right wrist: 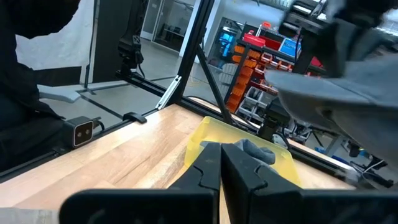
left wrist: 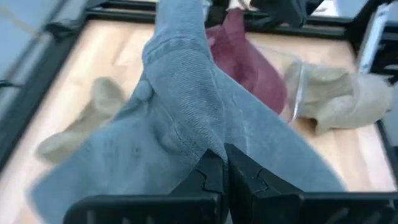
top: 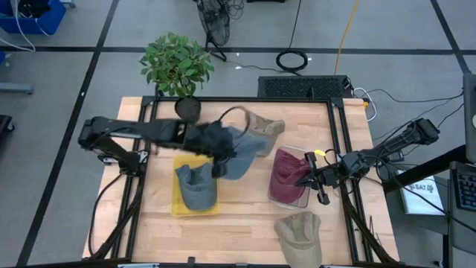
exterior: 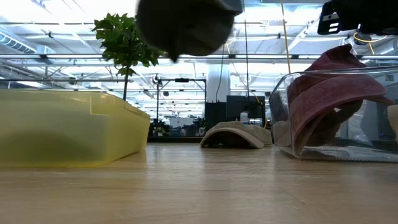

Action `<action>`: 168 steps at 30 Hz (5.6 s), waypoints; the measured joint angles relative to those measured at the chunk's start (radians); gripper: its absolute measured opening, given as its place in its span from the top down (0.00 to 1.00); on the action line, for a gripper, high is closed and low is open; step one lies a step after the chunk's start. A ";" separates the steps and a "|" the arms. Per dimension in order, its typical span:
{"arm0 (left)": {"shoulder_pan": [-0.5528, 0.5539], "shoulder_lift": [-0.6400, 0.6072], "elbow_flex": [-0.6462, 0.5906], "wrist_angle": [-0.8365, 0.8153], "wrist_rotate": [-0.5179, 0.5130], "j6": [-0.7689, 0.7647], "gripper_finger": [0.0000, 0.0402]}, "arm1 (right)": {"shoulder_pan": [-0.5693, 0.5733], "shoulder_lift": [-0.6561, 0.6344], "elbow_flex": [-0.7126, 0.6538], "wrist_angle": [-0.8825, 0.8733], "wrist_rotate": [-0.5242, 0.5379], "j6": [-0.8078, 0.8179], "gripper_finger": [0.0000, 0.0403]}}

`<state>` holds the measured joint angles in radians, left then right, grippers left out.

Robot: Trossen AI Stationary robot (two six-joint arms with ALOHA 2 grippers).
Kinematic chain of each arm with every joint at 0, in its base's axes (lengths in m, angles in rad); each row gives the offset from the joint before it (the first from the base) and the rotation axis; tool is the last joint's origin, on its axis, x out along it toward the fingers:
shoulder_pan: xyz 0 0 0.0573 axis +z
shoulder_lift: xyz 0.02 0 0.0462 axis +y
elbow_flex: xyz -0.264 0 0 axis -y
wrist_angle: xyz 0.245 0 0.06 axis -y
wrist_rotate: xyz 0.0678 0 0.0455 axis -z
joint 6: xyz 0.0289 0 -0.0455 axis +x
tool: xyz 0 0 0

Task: Pick and place caps into container
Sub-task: Put the blue cap into the yellow container, then put the bottom brown cap into the yellow container

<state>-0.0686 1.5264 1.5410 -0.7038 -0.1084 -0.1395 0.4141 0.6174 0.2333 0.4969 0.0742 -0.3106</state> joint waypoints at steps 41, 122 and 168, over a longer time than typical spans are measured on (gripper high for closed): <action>-0.575 0.321 -0.001 -0.826 -0.549 -1.160 0.99 | 0.000 0.000 0.000 -0.001 0.003 0.037 1.00; -0.478 0.224 -0.407 -0.240 -0.278 -0.895 0.72 | 0.000 0.000 0.000 0.000 0.003 0.036 1.00; -0.345 -0.589 -0.414 0.142 -0.180 0.373 0.99 | 0.000 0.000 0.000 0.030 0.003 0.003 1.00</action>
<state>-0.4139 0.9378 1.1273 -0.5619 -0.2887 0.2336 0.4141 0.6178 0.2337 0.5274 0.0776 -0.3080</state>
